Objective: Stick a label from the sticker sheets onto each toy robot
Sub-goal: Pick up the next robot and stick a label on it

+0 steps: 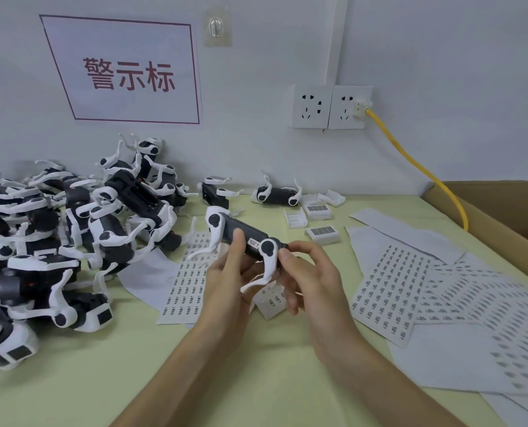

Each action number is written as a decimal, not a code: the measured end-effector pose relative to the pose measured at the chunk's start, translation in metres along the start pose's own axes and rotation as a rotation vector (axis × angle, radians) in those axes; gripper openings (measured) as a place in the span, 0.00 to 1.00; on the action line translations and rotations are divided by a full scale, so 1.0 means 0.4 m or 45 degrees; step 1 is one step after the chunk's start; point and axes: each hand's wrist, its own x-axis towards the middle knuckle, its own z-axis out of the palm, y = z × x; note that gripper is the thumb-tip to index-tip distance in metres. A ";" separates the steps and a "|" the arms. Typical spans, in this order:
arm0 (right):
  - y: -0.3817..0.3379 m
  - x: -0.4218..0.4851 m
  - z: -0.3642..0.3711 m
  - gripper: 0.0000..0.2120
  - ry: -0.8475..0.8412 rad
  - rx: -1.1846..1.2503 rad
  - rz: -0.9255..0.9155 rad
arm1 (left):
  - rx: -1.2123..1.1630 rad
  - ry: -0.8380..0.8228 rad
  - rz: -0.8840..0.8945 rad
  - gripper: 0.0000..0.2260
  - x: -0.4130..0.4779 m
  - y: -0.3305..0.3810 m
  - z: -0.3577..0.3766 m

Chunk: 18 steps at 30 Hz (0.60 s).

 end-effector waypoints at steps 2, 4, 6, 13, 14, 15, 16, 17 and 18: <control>-0.002 0.005 -0.004 0.14 0.008 0.010 -0.004 | -0.005 0.003 -0.002 0.28 0.002 0.002 0.000; -0.001 0.011 -0.009 0.14 0.017 0.024 -0.024 | -0.024 -0.020 0.001 0.27 0.001 0.005 0.002; 0.000 0.014 -0.014 0.13 0.020 0.033 -0.036 | -0.030 -0.047 0.006 0.26 -0.002 0.007 0.002; -0.004 0.011 -0.017 0.15 -0.025 -0.095 -0.096 | 0.083 -0.008 -0.001 0.18 0.002 0.000 -0.001; -0.006 0.012 -0.021 0.15 -0.048 -0.162 -0.113 | 0.086 0.008 0.001 0.20 0.004 0.000 0.000; -0.007 0.014 -0.027 0.16 -0.090 -0.235 -0.136 | 0.097 0.023 0.008 0.21 0.004 -0.001 0.001; -0.010 0.017 -0.033 0.16 -0.148 -0.294 -0.166 | 0.115 0.036 0.020 0.22 0.004 -0.001 0.002; -0.014 0.019 -0.037 0.16 -0.208 -0.347 -0.199 | 0.136 0.048 0.036 0.21 0.004 -0.003 0.002; -0.017 0.019 -0.041 0.17 -0.247 -0.407 -0.239 | 0.156 0.055 0.051 0.20 0.004 -0.004 -0.001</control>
